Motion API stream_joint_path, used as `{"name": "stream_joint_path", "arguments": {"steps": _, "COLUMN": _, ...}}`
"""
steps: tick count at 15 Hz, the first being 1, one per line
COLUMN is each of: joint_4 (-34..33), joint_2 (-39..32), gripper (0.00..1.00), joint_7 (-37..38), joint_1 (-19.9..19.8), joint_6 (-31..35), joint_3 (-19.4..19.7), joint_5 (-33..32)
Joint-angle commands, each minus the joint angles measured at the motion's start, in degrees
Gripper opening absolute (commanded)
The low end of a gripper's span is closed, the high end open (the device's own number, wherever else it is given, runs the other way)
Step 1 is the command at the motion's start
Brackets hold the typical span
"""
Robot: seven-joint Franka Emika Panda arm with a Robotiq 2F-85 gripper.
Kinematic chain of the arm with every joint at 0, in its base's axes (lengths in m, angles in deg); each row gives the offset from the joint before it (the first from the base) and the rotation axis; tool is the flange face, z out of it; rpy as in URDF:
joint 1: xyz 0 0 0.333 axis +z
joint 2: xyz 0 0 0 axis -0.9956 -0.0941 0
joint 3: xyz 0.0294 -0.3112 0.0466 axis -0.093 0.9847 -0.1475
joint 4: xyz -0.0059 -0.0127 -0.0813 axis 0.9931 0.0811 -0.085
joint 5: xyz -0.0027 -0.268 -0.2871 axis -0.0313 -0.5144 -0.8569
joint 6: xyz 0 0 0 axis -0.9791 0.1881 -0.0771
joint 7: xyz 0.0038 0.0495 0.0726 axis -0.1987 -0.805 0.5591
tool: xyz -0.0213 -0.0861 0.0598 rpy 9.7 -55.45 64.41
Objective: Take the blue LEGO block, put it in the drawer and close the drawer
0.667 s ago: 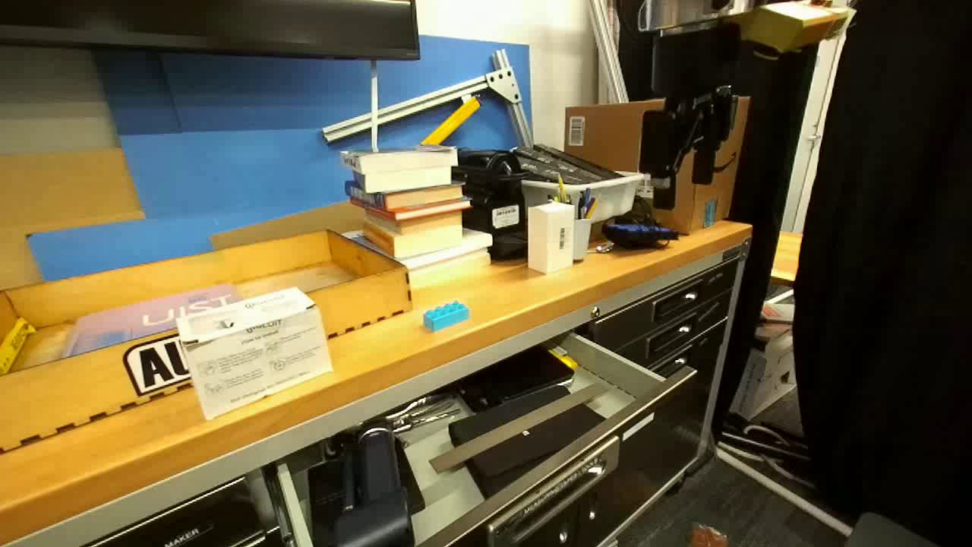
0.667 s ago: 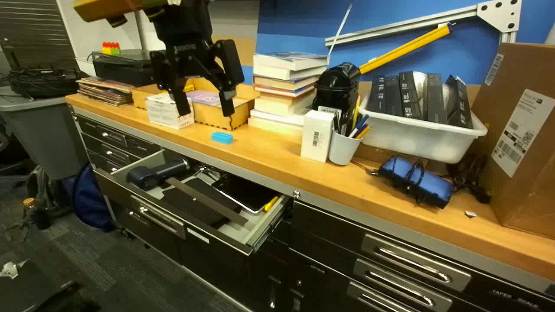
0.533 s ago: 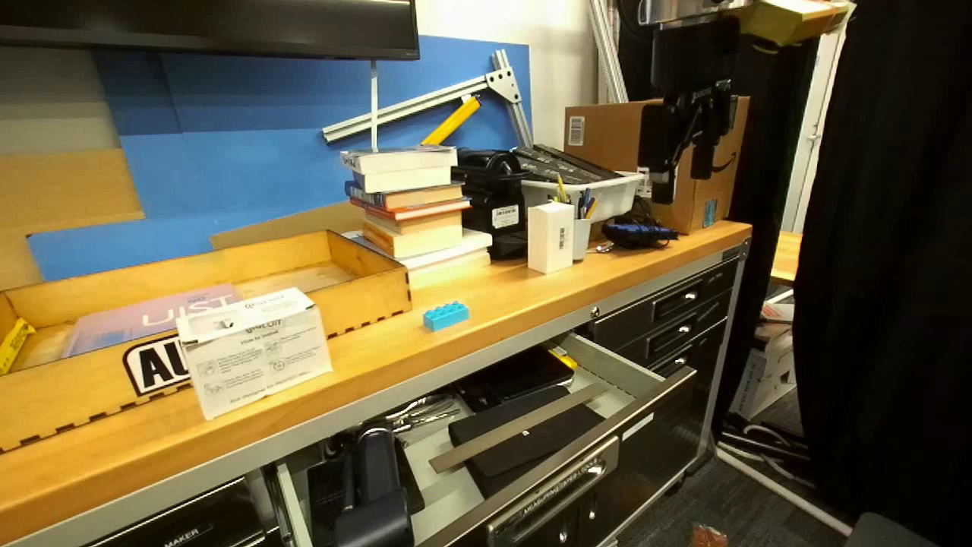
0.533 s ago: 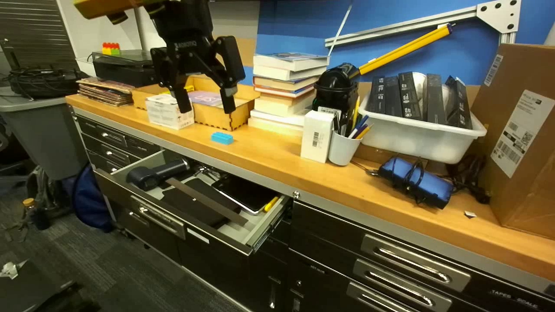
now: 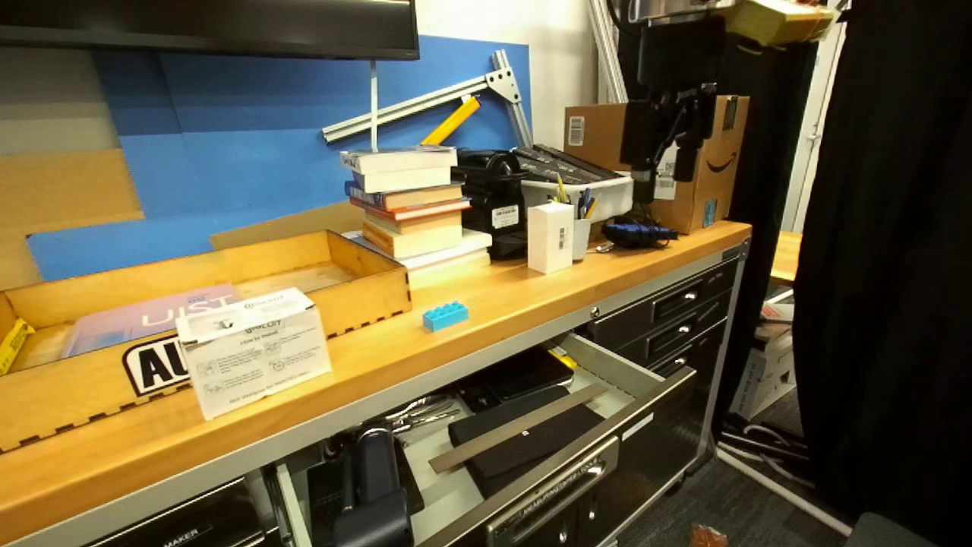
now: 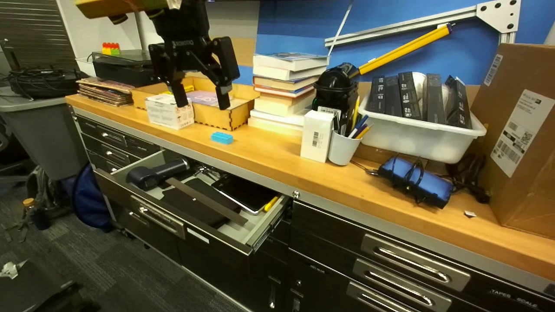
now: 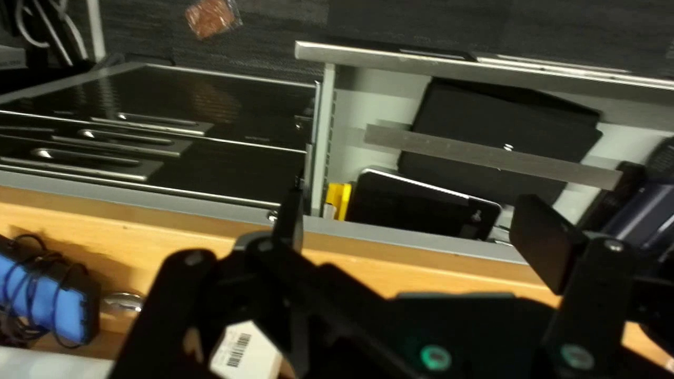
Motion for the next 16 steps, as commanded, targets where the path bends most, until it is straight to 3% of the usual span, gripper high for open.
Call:
{"name": "stream_joint_path", "arguments": {"steps": 1, "joint_4": -4.67, "joint_2": -6.09, "gripper": 1.00, "joint_7": -0.06, "joint_1": 5.03, "joint_6": 3.97, "joint_3": -1.56, "joint_5": 7.36}}
{"name": "stream_joint_path", "arguments": {"steps": 7, "joint_4": -13.36, "joint_2": -21.04, "gripper": 1.00, "joint_7": -0.34, "joint_1": 10.20, "joint_6": 9.26, "joint_3": -7.12, "joint_5": 12.57}}
{"name": "stream_joint_path", "arguments": {"steps": 11, "joint_4": -19.25, "joint_2": -30.78, "gripper": 1.00, "joint_7": 6.18, "joint_1": 10.32, "joint_6": 13.68, "joint_3": -9.95, "joint_5": 6.60}}
{"name": "stream_joint_path", "arguments": {"steps": 16, "joint_4": -23.97, "joint_2": -39.21, "gripper": 1.00, "joint_7": 15.51, "joint_1": 10.73, "joint_6": 19.44, "joint_3": -8.67, "joint_5": -1.00}}
